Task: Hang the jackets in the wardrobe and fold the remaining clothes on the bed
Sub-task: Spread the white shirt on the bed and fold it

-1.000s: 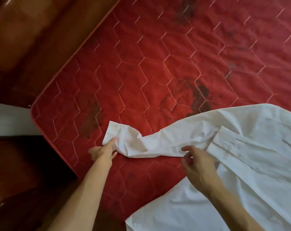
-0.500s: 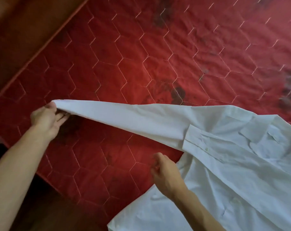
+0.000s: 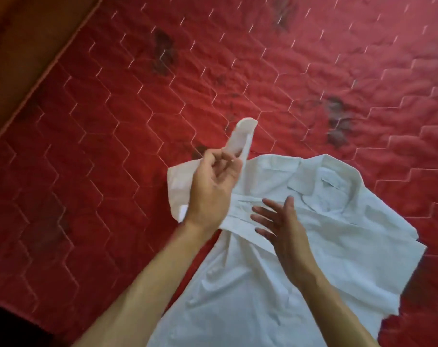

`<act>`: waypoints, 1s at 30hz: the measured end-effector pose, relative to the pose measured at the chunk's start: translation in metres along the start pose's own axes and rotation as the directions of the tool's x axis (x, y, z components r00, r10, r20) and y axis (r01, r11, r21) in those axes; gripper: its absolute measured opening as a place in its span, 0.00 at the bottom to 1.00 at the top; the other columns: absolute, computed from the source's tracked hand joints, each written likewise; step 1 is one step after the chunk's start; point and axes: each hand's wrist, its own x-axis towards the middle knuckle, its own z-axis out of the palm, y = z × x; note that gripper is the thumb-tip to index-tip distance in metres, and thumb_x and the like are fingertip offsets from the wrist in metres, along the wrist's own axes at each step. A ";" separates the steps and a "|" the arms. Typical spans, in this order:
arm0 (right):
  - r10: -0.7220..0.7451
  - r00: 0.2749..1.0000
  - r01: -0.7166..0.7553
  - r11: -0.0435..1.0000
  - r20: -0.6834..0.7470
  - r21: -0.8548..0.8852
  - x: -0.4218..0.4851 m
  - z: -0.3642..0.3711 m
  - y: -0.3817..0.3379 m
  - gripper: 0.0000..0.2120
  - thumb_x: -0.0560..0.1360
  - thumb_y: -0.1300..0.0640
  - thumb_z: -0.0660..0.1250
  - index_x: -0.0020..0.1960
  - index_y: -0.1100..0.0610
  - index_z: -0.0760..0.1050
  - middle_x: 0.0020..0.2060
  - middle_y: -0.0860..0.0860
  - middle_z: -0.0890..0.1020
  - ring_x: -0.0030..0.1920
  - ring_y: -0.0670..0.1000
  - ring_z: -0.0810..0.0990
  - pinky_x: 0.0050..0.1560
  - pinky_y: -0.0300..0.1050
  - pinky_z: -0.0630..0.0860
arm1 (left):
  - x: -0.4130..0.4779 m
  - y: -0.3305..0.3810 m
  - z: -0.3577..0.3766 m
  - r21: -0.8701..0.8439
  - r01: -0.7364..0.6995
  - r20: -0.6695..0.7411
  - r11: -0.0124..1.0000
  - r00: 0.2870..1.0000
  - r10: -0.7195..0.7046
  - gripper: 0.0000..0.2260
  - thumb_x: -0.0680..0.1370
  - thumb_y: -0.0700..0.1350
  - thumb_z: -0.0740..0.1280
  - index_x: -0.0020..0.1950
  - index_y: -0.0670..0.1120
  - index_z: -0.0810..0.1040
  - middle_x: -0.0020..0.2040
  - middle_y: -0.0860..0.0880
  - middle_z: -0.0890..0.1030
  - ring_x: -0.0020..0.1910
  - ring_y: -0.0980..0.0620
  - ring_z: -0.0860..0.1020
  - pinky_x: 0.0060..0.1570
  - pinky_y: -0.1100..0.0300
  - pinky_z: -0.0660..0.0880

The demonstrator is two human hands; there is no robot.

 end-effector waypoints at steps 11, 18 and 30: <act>-0.008 0.990 0.007 1.000 -0.139 -0.007 -0.028 -0.223 -0.033 0.21 0.63 0.47 0.77 0.49 0.59 0.80 0.43 0.53 0.85 0.45 0.51 0.85 0.41 0.44 0.78 | -0.122 -0.126 0.223 0.416 -0.308 0.607 0.856 0.794 -0.009 0.07 0.77 0.39 0.65 0.54 0.46 0.75 0.53 0.51 0.78 0.57 0.53 0.74 0.62 0.53 0.72; -0.074 0.902 0.008 0.988 -0.426 -0.154 -0.019 -0.310 0.004 0.22 0.73 0.68 0.68 0.63 0.50 0.77 0.48 0.53 0.85 0.46 0.51 0.84 0.52 0.48 0.79 | -0.138 -0.159 0.251 0.412 -0.563 0.817 0.716 0.576 -0.017 0.06 0.78 0.46 0.66 0.53 0.47 0.78 0.60 0.55 0.77 0.67 0.57 0.69 0.69 0.58 0.60; -0.361 0.818 -0.002 0.777 -0.448 -0.630 0.008 -0.329 0.056 0.28 0.76 0.49 0.71 0.72 0.55 0.68 0.65 0.53 0.74 0.65 0.51 0.73 0.67 0.50 0.71 | -0.070 -0.217 0.137 0.891 -0.437 0.438 0.126 0.899 0.023 0.24 0.79 0.48 0.58 0.74 0.44 0.70 0.76 0.38 0.66 0.75 0.37 0.64 0.69 0.40 0.66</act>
